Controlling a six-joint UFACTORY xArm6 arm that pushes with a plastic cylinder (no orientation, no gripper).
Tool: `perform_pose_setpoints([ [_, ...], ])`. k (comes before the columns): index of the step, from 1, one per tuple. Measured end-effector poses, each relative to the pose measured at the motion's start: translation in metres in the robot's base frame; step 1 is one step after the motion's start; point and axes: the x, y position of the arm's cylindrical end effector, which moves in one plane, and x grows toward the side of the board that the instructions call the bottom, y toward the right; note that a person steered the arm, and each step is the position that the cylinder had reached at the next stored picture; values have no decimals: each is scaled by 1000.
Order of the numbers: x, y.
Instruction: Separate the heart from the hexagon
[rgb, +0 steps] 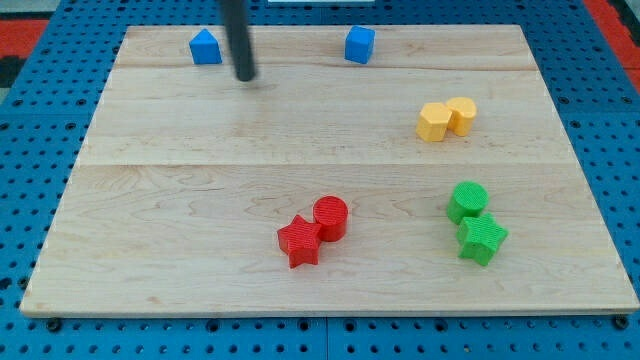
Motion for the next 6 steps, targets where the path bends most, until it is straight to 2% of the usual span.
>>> perform_pose_setpoints([
  [2, 50, 250],
  [3, 83, 335],
  [4, 105, 330],
  [5, 81, 270],
  [6, 71, 169],
])
